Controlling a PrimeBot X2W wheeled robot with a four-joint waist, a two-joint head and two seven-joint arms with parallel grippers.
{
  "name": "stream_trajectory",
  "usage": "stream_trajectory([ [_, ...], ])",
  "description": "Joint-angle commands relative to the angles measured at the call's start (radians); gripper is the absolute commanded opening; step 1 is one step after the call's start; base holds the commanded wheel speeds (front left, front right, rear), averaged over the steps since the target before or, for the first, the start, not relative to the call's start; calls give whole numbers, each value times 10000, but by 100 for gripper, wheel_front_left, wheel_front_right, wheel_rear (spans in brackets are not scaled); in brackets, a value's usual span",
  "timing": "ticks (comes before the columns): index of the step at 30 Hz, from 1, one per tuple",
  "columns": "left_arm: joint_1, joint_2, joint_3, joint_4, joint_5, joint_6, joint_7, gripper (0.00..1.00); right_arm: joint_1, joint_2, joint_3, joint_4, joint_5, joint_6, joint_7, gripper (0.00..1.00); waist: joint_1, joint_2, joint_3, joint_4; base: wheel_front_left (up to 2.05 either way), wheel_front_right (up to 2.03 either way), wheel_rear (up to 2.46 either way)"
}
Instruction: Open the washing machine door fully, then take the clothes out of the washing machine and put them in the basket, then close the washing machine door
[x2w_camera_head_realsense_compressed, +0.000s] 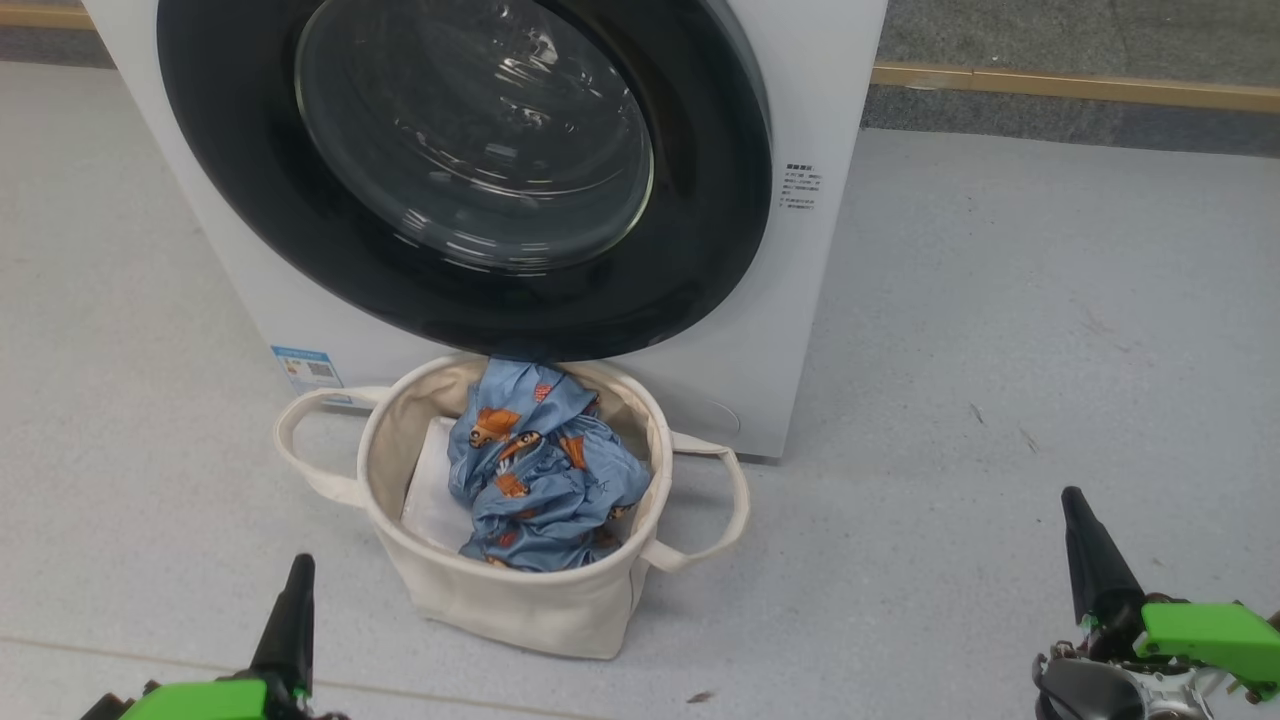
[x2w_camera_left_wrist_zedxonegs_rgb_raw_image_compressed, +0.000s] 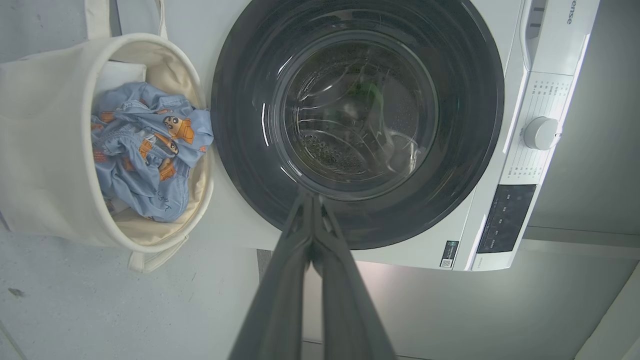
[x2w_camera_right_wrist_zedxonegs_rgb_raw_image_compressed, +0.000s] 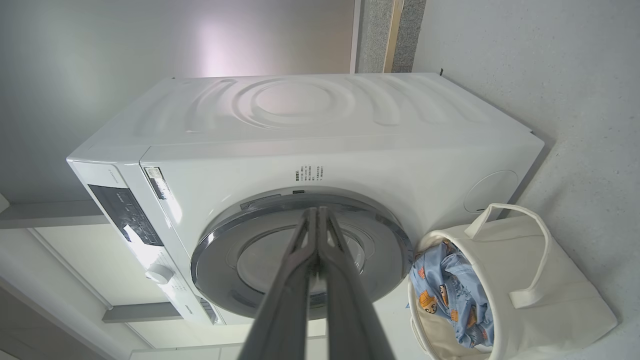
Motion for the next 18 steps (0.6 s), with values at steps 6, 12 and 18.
stream_trajectory([
  [6, -427, 51, 344, -381, -39, -69, 50, 0, -146, -58, 194, -382, 55, 2, 77, 0, 0, 0, 0, 0, 0, 0, 0],
  [12, -427, 51, 344, -381, -39, -69, 50, 0, -146, -58, 194, -382, 55, 2, 76, 0, 0, 0, 0, 0, 0, 0, 0],
  [18, -427, 51, 343, -381, -39, -69, 50, 0, -146, -58, 194, -382, 55, 2, 76, 0, 0, 0, 0, 0, 0, 0, 0],
])
